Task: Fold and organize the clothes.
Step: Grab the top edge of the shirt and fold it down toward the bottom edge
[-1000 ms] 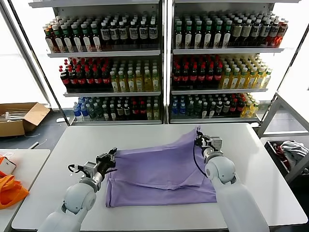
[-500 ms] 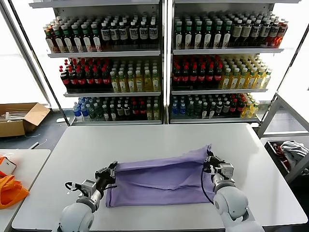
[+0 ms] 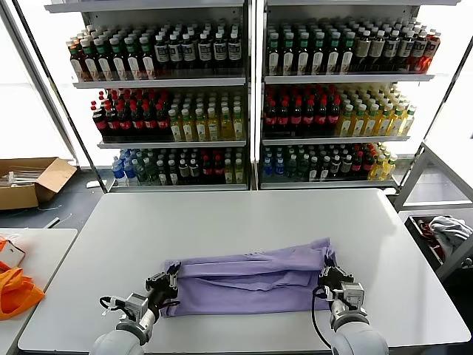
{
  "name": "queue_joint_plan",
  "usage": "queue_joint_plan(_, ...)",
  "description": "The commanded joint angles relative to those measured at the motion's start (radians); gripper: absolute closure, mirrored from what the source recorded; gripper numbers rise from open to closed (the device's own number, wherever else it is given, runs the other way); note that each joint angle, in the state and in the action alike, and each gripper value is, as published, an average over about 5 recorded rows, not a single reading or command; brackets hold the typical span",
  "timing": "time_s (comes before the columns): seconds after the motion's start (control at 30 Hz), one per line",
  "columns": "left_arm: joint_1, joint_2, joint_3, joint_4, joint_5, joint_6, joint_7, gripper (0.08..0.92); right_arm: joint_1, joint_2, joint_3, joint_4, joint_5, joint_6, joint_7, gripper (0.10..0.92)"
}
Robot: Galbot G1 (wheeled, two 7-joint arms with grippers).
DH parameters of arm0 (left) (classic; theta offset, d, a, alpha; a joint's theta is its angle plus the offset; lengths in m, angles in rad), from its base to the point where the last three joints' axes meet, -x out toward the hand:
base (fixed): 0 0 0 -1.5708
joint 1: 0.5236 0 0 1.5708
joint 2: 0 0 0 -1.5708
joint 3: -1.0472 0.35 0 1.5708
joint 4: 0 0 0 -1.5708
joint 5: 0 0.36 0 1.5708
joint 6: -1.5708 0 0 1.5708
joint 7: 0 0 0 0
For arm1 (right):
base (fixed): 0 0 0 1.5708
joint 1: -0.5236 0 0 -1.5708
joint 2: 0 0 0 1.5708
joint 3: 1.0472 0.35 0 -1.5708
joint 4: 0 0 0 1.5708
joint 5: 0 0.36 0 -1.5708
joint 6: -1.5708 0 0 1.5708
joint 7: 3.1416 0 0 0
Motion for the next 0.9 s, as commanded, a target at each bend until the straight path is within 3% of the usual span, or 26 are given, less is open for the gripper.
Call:
queue_joint_plan(0.03,0.030,-0.010,-0.007,0.006,0.036,-0.001,0.008,0.916,-0.080,0.026,0.003,0.010,-0.071,0.028,0.020,0.918)
queue_joint_plan(0.2,0.032,-0.017,-0.006,-0.008,0.043,0.012,0.006,0.899,-0.079,0.035,-0.002,-0.018,-0.095,0.054,0.018,0.918)
queue_joint_plan(0.4,0.061,-0.042,-0.008,-0.091,0.090,0.032,-0.007,0.748,-0.082,0.046,-0.004,-0.044,-0.150,0.091,0.018,0.896)
queue_joint_plan(0.5,0.083,-0.072,-0.021,-0.150,0.117,0.048,-0.031,0.661,-0.085,0.041,0.007,-0.025,-0.169,0.105,0.018,0.826)
queue_joint_plan(0.7,0.120,-0.136,-0.061,-0.236,0.141,0.096,-0.097,0.488,-0.098,-0.016,0.055,0.123,-0.016,0.151,0.015,0.653)
queue_joint_plan(0.9,0.149,-0.198,-0.104,-0.248,0.072,0.097,-0.139,0.315,-0.137,-0.039,0.101,0.237,-0.004,0.166,0.039,0.480)
